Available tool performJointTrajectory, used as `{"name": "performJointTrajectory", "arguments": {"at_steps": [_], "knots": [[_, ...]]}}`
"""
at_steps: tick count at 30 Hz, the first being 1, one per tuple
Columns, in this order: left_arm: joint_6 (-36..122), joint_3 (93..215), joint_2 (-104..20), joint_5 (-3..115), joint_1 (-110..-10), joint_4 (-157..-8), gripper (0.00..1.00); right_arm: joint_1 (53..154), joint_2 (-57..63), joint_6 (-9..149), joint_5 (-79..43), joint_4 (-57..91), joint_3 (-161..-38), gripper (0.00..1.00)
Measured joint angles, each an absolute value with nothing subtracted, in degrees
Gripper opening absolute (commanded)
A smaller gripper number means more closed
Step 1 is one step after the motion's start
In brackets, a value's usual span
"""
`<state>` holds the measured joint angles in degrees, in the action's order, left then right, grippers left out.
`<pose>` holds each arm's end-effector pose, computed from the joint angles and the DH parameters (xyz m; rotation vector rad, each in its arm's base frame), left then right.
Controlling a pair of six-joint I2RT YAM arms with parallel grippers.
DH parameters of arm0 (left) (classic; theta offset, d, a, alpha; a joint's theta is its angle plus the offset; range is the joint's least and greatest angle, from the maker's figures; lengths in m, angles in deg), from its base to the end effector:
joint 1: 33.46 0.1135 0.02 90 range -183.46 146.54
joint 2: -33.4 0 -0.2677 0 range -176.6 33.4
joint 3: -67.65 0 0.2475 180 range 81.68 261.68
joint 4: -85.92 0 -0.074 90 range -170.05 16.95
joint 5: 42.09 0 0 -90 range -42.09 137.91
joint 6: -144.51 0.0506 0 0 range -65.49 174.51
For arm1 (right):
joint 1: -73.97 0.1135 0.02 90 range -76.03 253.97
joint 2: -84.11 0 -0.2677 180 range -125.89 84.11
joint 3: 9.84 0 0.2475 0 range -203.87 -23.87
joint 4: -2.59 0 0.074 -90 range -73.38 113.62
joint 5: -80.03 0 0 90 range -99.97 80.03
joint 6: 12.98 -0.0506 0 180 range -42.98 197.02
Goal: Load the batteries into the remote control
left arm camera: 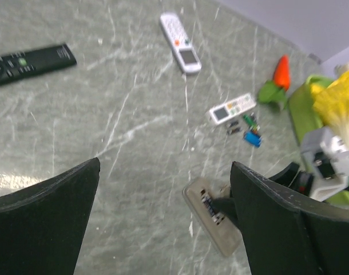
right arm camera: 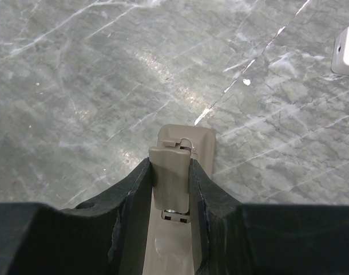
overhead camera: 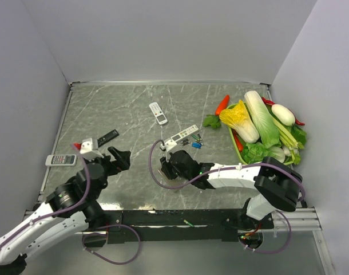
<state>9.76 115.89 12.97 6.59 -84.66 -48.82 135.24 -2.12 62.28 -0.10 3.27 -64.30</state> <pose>0.0855 -0.0530 0.2888 -0.3877 1.7865 -0.5158 0.1601 0.2741 0.1839 -0.7677 2.0478 0.5901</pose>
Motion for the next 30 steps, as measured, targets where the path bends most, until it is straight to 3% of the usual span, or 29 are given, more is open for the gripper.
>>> {"name": "performJointTrajectory", "arguments": {"at_steps": [30], "knots": [[6.7, 109.1, 5.4, 12.6, -84.7, -58.5, 0.99, 136.0, -4.8, 62.8, 1.0, -0.5, -61.7, 0.0]]}}
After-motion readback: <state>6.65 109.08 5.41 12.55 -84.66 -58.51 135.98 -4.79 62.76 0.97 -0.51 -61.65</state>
